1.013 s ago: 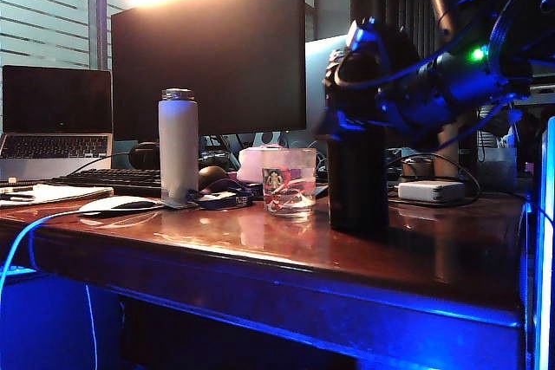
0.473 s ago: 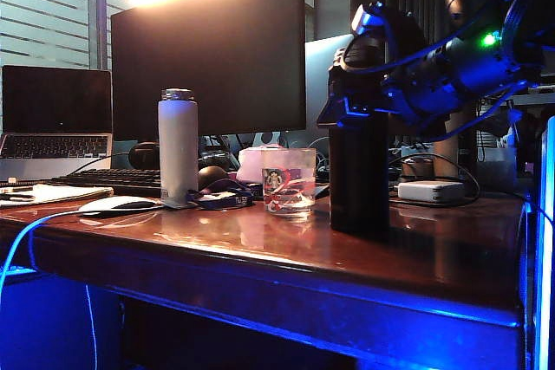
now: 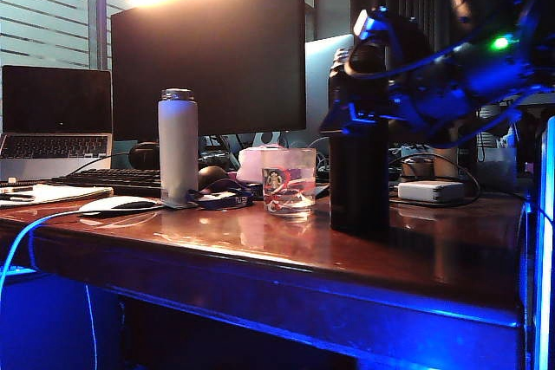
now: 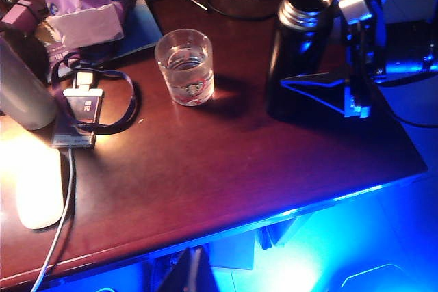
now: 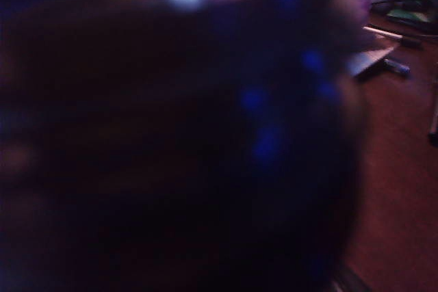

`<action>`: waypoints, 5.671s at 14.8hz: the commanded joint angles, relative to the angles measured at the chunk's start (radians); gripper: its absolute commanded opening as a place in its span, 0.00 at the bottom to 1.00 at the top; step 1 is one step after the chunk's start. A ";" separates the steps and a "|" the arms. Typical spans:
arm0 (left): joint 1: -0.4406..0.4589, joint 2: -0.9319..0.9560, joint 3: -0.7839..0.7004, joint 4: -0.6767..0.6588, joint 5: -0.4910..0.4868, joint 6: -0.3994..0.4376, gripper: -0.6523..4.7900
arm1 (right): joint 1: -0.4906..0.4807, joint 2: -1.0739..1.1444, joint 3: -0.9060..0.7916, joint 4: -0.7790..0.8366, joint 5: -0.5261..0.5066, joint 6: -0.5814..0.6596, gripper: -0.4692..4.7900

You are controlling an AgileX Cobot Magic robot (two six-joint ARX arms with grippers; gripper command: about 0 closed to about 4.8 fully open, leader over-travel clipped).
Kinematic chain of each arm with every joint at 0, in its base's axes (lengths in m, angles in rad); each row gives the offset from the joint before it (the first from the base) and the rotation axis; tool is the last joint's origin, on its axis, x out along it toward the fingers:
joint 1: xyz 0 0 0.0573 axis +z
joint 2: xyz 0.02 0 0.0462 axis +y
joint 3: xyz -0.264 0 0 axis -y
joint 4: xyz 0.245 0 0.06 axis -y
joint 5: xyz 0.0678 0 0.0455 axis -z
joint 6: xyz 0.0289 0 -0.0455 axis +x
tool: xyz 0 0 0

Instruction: Pick up the black thermos, pour a little water from inside into the glass cup, then place the black thermos back on the table.

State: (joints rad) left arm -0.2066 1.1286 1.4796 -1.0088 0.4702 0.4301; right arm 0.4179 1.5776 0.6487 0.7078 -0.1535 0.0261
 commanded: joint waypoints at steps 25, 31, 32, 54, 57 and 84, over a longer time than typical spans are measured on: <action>0.000 -0.002 0.003 0.008 0.005 0.004 0.12 | -0.007 -0.906 -0.180 -0.606 0.381 -0.139 0.09; 0.000 -0.002 0.003 0.008 0.004 0.004 0.12 | -0.236 -1.269 -0.474 -0.694 0.353 -0.102 0.09; 0.000 -0.002 0.003 0.008 0.004 0.004 0.12 | -0.277 -1.318 -0.495 -0.745 0.333 -0.095 0.09; 0.000 -0.002 0.003 0.009 0.004 0.005 0.11 | -0.336 -1.575 -0.622 -0.920 0.335 0.050 0.09; -0.001 -0.003 0.003 0.091 -0.087 0.033 0.11 | -0.336 -1.575 -0.622 -0.920 0.335 0.050 0.09; 0.235 -1.128 -1.474 0.827 -0.430 -0.459 0.11 | -0.336 -1.575 -0.622 -0.920 0.335 0.050 0.09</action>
State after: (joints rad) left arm 0.0296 0.0036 0.0120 -0.1619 0.0605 -0.0441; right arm 0.0814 0.0032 0.0277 -0.2138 0.1799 0.0715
